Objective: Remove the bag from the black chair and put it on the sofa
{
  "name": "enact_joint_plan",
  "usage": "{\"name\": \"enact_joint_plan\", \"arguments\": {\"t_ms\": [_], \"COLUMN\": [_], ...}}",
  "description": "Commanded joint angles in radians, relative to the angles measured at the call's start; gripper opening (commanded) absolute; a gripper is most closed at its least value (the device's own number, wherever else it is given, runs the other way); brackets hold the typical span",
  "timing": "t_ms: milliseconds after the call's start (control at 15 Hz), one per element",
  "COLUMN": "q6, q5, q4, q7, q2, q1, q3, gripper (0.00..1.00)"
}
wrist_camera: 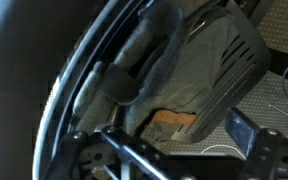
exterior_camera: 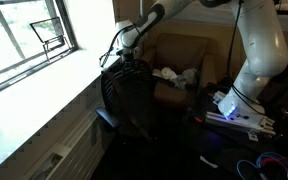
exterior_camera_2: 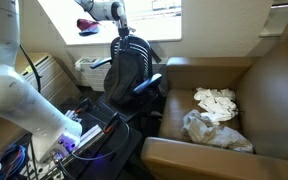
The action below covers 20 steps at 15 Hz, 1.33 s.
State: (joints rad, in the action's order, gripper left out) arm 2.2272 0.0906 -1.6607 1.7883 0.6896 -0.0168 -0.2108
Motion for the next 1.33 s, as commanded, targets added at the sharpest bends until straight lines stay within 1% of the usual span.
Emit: {"name": "enact_joint_plan", "arguments": {"t_ms": [0, 67, 133, 267, 467, 533, 600, 867, 1067, 1133, 1267], "q6": [0.107, 0.129, 0.069, 0.096, 0.090, 0.089, 0.093, 0.099, 0.104, 0.104, 0.105], "q5": [-0.028, -0.027, -0.006, -0.003, -0.009, -0.005, -0.004, -0.002, 0.014, 0.017, 0.025], "q4": [-0.022, -0.030, -0.008, -0.012, -0.012, -0.014, -0.021, -0.025, -0.027, -0.028, -0.029], "q7": [-0.148, -0.206, -0.143, -0.191, -0.195, -0.201, -0.193, -0.195, -0.208, -0.208, -0.213], "q2": [0.016, 0.024, 0.012, 0.027, 0.032, 0.030, 0.028, 0.026, 0.026, 0.026, 0.029], "q1": [0.014, 0.018, 0.008, 0.005, -0.001, 0.001, -0.005, -0.014, -0.008, -0.008, -0.005], "q3": [0.050, 0.060, 0.037, 0.045, 0.040, 0.045, 0.047, 0.051, 0.068, 0.072, 0.082], "gripper": [1.00, 1.00, 1.00, 1.00, 1.00, 0.91, 0.74, 0.45, 0.24, 0.15, 0.03]}}
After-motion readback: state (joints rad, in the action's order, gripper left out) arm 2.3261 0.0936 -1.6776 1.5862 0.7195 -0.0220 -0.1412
